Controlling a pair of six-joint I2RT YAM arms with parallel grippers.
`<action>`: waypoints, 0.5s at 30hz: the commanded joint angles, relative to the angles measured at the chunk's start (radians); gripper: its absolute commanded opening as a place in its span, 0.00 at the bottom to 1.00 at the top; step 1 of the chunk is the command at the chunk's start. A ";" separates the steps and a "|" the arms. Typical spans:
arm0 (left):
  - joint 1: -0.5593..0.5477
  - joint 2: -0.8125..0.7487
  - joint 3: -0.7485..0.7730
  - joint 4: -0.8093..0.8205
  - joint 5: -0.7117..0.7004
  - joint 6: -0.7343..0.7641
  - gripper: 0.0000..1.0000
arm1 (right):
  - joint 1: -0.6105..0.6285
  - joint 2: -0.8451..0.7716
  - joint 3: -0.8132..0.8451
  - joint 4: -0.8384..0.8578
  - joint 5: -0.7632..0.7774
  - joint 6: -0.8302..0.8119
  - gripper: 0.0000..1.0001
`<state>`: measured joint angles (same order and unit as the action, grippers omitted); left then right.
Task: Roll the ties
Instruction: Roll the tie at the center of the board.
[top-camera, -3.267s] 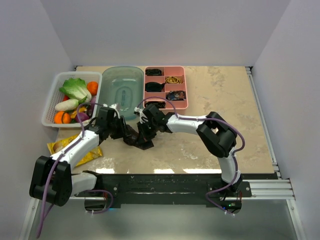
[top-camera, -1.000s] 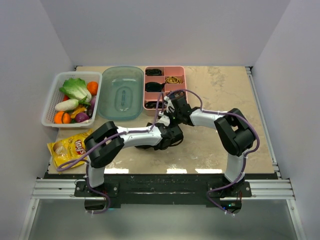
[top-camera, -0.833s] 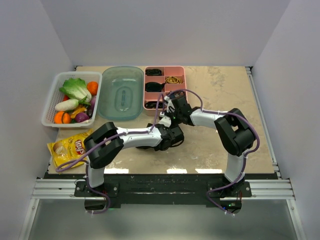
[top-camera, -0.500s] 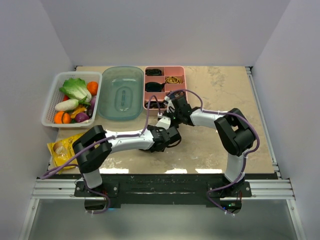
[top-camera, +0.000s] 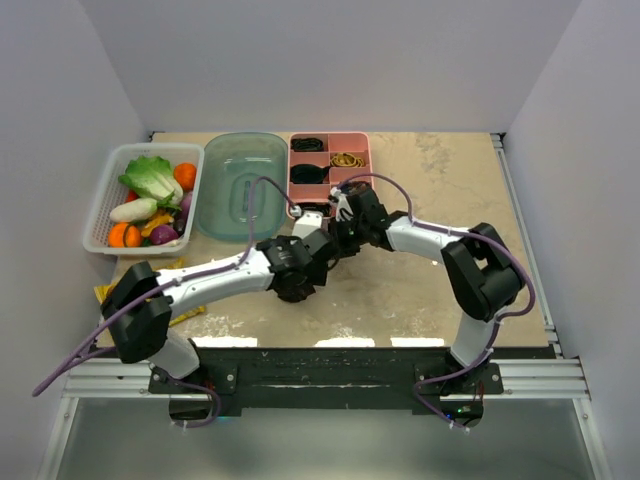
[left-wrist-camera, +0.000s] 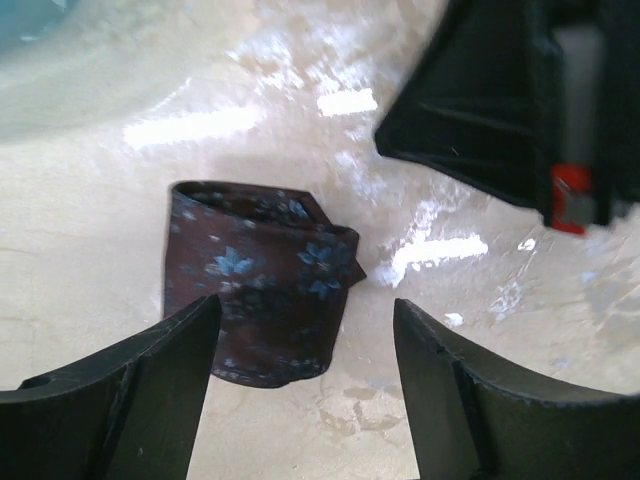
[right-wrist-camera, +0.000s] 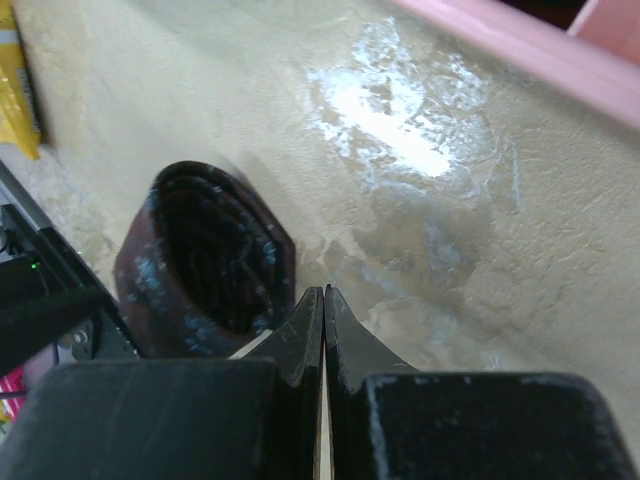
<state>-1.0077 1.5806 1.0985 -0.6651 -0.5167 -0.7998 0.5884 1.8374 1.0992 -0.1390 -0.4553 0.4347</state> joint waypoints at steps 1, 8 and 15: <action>0.098 -0.140 -0.066 0.093 0.104 0.036 0.76 | 0.016 -0.090 0.031 -0.028 0.020 -0.031 0.00; 0.352 -0.323 -0.227 0.237 0.400 0.096 0.79 | 0.088 -0.118 0.065 -0.039 0.017 -0.033 0.00; 0.561 -0.399 -0.429 0.425 0.722 0.087 0.79 | 0.180 -0.112 0.091 -0.033 0.021 -0.033 0.00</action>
<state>-0.5304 1.2125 0.7536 -0.3985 -0.0422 -0.7280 0.7296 1.7634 1.1416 -0.1722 -0.4374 0.4175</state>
